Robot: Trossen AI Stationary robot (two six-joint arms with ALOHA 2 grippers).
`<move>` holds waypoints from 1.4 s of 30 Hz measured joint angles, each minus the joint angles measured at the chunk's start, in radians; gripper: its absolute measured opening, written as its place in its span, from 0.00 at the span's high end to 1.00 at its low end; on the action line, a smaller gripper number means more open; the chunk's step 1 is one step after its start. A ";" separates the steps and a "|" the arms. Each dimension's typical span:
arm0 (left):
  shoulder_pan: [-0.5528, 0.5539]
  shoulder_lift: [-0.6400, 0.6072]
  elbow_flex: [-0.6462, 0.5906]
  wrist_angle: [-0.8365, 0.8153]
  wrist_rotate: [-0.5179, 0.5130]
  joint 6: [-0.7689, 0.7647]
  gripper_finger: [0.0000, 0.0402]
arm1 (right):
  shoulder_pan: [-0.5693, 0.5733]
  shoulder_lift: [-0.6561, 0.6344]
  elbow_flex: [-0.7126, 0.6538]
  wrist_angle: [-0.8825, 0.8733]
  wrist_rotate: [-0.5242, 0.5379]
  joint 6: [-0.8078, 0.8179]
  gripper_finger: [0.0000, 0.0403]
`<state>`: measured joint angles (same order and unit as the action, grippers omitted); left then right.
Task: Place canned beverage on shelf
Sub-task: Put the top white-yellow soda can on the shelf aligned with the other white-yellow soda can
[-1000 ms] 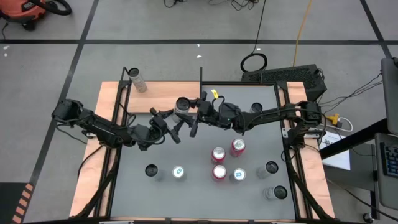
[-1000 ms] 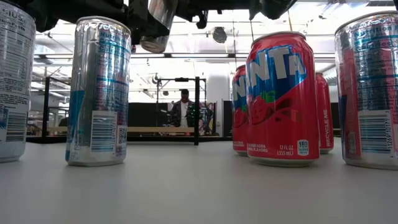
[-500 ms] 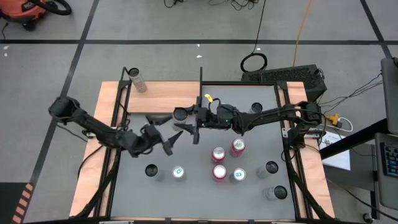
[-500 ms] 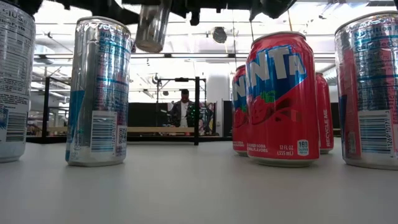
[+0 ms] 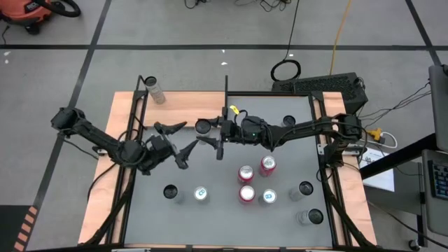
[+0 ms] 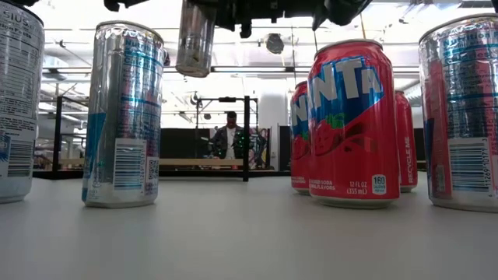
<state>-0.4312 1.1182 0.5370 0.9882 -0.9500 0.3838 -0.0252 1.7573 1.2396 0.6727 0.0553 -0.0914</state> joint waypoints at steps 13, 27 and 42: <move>0.095 0.100 0.142 -0.220 0.050 -0.019 0.11 | 0.000 0.000 0.000 -0.026 0.000 -0.003 0.51; 0.148 0.104 0.160 -0.343 0.037 -0.170 0.15 | -0.001 0.000 -0.001 -0.047 0.032 -0.026 0.51; 0.149 0.105 0.160 -0.399 0.022 -0.171 0.36 | 0.000 0.000 -0.001 -0.101 0.054 -0.034 0.51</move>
<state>-0.2817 1.2228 0.6975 0.5888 -0.9277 0.2131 -0.0250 1.7573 1.2388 0.5720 0.1092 -0.1253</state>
